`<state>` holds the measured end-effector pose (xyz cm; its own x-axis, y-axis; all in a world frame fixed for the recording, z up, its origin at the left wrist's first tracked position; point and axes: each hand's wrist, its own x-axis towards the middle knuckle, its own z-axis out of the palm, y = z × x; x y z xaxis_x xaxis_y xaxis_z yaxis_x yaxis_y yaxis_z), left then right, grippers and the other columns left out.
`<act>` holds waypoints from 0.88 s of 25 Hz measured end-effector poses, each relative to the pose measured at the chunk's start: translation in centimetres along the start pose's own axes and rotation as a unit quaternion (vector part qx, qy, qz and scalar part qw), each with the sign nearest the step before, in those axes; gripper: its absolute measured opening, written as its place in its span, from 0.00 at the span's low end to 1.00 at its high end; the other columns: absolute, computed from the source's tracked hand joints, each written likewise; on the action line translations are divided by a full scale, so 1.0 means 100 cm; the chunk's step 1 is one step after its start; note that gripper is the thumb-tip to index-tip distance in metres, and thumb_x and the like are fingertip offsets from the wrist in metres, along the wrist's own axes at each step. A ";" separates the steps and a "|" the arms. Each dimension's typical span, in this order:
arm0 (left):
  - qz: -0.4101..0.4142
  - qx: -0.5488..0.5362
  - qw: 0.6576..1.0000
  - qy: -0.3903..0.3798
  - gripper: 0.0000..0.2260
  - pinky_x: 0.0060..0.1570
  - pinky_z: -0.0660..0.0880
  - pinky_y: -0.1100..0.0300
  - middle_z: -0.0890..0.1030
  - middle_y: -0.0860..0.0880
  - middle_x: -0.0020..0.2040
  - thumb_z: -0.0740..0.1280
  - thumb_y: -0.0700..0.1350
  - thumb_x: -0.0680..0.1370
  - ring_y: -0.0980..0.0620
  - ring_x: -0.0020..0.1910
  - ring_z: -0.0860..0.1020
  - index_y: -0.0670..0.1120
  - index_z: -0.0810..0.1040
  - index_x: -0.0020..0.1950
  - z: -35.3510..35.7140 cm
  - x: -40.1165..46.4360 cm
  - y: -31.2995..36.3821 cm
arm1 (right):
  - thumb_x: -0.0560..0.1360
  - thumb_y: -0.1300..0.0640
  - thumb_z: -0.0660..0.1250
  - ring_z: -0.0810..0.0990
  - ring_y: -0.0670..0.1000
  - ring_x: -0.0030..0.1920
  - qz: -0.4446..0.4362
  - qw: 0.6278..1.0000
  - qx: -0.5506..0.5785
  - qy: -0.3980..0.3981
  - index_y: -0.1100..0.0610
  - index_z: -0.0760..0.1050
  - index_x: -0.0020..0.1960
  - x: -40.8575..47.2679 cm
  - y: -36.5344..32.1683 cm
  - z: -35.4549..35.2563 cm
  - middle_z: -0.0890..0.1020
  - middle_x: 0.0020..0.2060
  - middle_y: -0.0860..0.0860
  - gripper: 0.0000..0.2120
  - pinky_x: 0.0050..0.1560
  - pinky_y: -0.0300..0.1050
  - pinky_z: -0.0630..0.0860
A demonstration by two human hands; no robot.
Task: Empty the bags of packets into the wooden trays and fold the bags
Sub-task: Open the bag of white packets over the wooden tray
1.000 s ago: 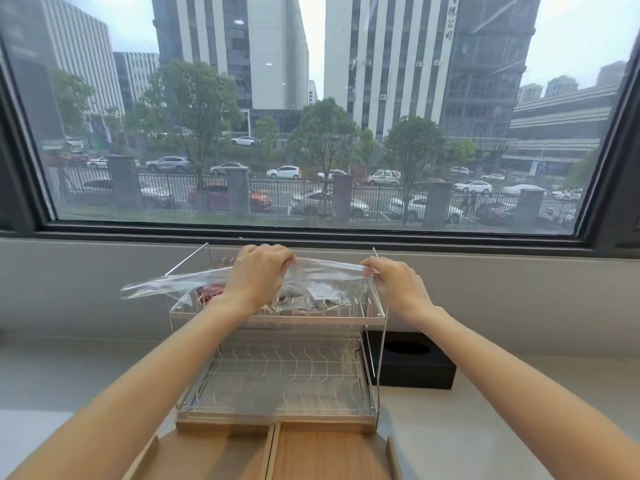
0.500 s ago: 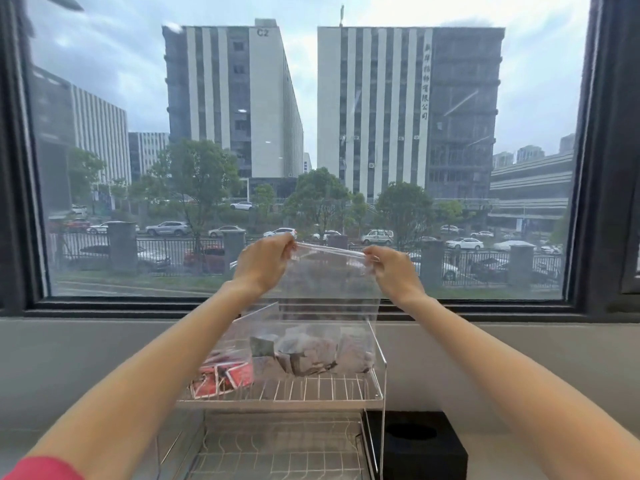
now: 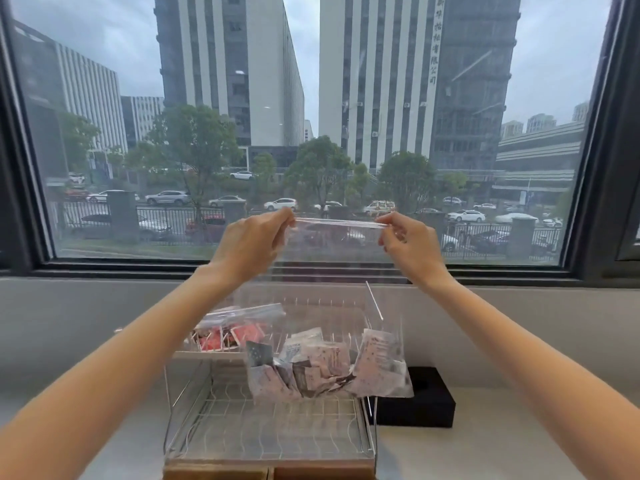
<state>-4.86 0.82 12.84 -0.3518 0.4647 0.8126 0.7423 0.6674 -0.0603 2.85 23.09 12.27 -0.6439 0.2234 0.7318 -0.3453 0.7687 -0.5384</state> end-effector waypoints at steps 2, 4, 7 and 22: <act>0.040 -0.001 0.999 -0.021 0.12 0.26 0.63 0.64 0.80 0.45 0.33 0.53 0.46 0.79 0.50 0.26 0.71 0.43 0.73 0.52 0.002 -0.024 -0.002 | 0.75 0.63 0.59 0.75 0.42 0.32 0.008 1.000 0.008 -0.022 0.60 0.78 0.53 -0.020 0.007 0.002 0.78 0.33 0.48 0.11 0.36 0.32 0.71; 0.075 0.000 0.996 -0.044 0.11 0.25 0.66 0.63 0.76 0.48 0.26 0.50 0.51 0.78 0.51 0.21 0.68 0.48 0.69 0.51 0.007 -0.047 -0.002 | 0.75 0.63 0.60 0.77 0.37 0.30 0.027 0.999 0.016 -0.044 0.57 0.78 0.52 -0.040 0.018 0.004 0.77 0.30 0.43 0.10 0.36 0.30 0.72; 0.099 0.008 0.992 -0.083 0.10 0.23 0.64 0.62 0.76 0.48 0.23 0.49 0.53 0.77 0.50 0.17 0.68 0.50 0.66 0.50 0.020 -0.080 -0.002 | 0.76 0.61 0.60 0.77 0.34 0.30 0.064 0.992 0.052 -0.097 0.53 0.77 0.51 -0.074 0.034 0.008 0.78 0.31 0.43 0.09 0.40 0.30 0.75; -0.054 -0.085 0.974 -0.202 0.18 0.30 0.62 0.58 0.80 0.43 0.29 0.47 0.57 0.76 0.40 0.30 0.77 0.48 0.70 0.50 0.088 -0.193 0.032 | 0.76 0.58 0.62 0.77 0.37 0.29 0.246 0.945 0.157 -0.147 0.49 0.74 0.44 -0.183 0.091 0.035 0.80 0.34 0.50 0.06 0.38 0.34 0.73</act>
<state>-0.75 -0.89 -8.17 -0.6030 0.6119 0.5119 0.7607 0.6343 0.1379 9.07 23.91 -7.48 -0.9252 0.2957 0.2379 -0.1105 0.3898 -0.9142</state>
